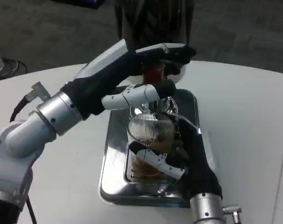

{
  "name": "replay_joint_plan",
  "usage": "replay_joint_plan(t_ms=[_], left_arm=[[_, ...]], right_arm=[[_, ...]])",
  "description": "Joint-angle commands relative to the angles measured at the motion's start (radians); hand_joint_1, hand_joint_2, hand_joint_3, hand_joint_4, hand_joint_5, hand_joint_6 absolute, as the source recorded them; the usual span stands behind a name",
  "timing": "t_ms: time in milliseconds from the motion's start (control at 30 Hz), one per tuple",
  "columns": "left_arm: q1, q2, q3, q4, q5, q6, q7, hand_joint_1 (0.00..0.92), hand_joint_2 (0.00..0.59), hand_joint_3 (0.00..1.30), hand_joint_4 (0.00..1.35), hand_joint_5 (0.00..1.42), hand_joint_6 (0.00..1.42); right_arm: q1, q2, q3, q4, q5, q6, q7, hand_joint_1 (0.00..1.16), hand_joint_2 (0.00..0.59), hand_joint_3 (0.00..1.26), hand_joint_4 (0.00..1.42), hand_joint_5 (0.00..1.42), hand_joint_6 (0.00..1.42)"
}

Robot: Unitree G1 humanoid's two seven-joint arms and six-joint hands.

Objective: Grasp the cup under the faucet to collect the drink, then remove the cup.

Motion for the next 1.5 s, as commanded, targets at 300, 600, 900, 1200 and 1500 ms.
replay_joint_plan(t_ms=[300,600,900,1200,1500], left_arm=[[0.038,-0.016,0.067,-0.109,-0.065,0.023,0.027,0.000,0.091,0.28,0.27,0.35,0.45],[0.089,-0.008,0.104,-0.184,-0.086,0.058,0.029,0.000,0.090,0.29,0.29,0.37,0.47],[0.150,-0.008,0.153,-0.279,-0.114,0.102,0.047,0.000,0.090,0.29,0.30,0.38,0.49],[0.237,-0.002,0.216,-0.382,-0.139,0.165,0.085,0.000,0.090,0.31,0.31,0.39,0.51],[0.366,0.015,0.303,-0.485,-0.157,0.236,0.128,0.000,0.089,0.32,0.32,0.40,0.52]], right_arm=[[0.089,-0.002,-0.001,-0.110,-0.009,-0.003,-0.007,0.84,0.192,0.69,0.79,0.85,0.63],[0.163,-0.023,-0.001,-0.220,-0.003,0.012,0.041,0.86,0.169,0.75,0.85,0.94,0.69],[0.234,-0.035,-0.020,-0.332,0.011,0.032,0.087,0.86,0.153,0.80,0.89,0.99,0.73],[0.314,-0.035,-0.028,-0.429,0.007,0.069,0.120,0.86,0.151,0.84,0.93,1.04,0.76],[0.358,-0.053,-0.044,-0.507,0.014,0.081,0.153,0.87,0.135,0.88,1.00,1.08,0.81]])
